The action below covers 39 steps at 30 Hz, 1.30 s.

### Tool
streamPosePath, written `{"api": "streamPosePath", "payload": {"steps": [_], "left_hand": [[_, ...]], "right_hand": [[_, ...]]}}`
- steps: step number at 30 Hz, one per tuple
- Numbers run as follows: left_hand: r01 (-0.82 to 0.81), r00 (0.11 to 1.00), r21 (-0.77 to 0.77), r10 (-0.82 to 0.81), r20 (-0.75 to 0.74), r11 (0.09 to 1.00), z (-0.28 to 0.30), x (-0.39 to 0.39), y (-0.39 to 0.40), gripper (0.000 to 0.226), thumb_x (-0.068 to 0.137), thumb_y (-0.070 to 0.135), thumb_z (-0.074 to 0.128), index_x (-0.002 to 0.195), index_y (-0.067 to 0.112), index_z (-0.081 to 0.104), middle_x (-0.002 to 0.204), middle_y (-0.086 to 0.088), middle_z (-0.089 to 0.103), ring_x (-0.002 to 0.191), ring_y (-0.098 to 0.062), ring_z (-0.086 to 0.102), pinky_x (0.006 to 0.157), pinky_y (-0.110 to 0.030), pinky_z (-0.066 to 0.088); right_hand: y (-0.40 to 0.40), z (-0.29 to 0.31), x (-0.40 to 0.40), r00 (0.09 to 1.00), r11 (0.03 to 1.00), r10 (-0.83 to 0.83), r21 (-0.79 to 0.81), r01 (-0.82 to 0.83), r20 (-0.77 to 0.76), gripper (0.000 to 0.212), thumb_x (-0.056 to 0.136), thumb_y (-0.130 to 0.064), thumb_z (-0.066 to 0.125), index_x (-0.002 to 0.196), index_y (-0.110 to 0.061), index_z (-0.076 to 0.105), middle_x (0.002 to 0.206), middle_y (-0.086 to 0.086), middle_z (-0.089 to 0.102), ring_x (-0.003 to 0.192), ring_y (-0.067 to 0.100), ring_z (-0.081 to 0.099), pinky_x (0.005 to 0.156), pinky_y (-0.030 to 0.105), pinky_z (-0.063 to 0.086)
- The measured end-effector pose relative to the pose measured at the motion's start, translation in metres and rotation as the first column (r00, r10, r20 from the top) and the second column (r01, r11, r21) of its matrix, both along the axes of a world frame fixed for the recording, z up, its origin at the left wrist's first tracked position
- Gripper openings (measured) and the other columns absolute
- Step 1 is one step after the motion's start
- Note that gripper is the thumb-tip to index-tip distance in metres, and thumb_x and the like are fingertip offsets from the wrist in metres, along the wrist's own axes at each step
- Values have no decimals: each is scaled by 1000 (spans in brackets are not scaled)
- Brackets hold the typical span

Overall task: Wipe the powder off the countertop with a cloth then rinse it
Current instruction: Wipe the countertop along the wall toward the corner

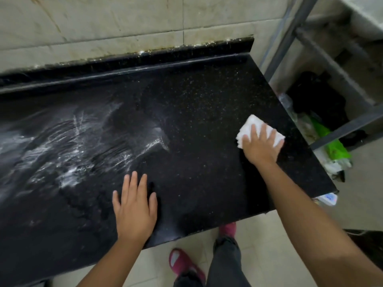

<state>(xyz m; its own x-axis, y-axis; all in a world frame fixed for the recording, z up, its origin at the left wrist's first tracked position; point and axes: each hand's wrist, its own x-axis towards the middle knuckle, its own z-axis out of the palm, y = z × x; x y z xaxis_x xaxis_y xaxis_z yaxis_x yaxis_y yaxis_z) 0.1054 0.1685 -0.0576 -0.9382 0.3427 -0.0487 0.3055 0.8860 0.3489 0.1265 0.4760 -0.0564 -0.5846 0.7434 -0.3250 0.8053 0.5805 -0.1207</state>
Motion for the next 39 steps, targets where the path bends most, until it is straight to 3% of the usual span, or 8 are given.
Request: {"api": "streamPosePath", "payload": {"steps": [6,9,14,22,26,29,34,39], "left_hand": [[-68,996,-34,70,52,997,3,-7,-38,62,85,37,25,137,7,39,148,-12,29,140,-24,15,111,-51,8],[13,998,-41,-10,63,999,5,-2,-30,65,85,42,21,134,6,45,145,-14,36,137,-22,21,109,-52,14],[265,964,-129,-259,61,956,10,14,12,48,83,31,34,113,9,64,121,-16,61,113,-36,56,83,-60,43],[333,943,-179,-322,89,926,3,16,23,47,83,33,33,112,13,65,120,-13,62,114,-33,56,81,-57,46],[206,978,-173,-201,47,963,-2,-5,-17,50,83,36,34,115,11,63,124,-17,58,119,-35,51,86,-61,41],[28,996,-182,-12,90,983,-2,-13,-53,51,93,43,29,139,22,38,150,-10,27,141,-28,16,109,-55,13],[-126,980,-219,156,126,968,-4,-16,-93,54,95,44,29,146,29,16,156,-1,2,142,-20,-8,112,-47,-3],[-176,964,-242,216,152,954,-5,-18,-107,55,95,48,27,146,30,14,156,-1,-1,142,-19,-10,112,-46,-6]], "right_hand": [[-89,-14,52,923,919,384,84,-385,26,73,80,-58,-11,147,-33,-2,157,-6,-9,144,21,-8,114,48,-5],[-64,-15,80,978,974,206,109,-201,-38,91,67,-58,-14,148,-29,14,157,-4,7,144,22,4,114,49,0],[-32,-10,120,996,995,-47,82,53,-75,52,100,-35,17,148,-14,17,156,4,12,143,26,6,113,45,5],[-58,-12,159,914,974,-222,-33,225,-341,73,83,-38,13,141,2,30,152,17,21,142,37,9,113,49,11],[-73,-12,141,989,996,53,84,-42,-136,62,98,-44,11,141,-6,35,151,14,28,139,39,20,108,58,18],[-84,-5,99,961,947,276,162,-276,21,73,98,-44,-1,128,-7,54,135,18,50,121,46,47,90,69,34],[-150,-9,35,862,861,504,51,-506,58,84,71,-50,-19,149,-24,-2,157,4,-9,144,30,-8,113,53,-7],[-236,-22,47,687,692,722,100,-715,-80,52,97,-40,10,131,-20,45,134,8,53,131,34,34,108,48,6]]}}
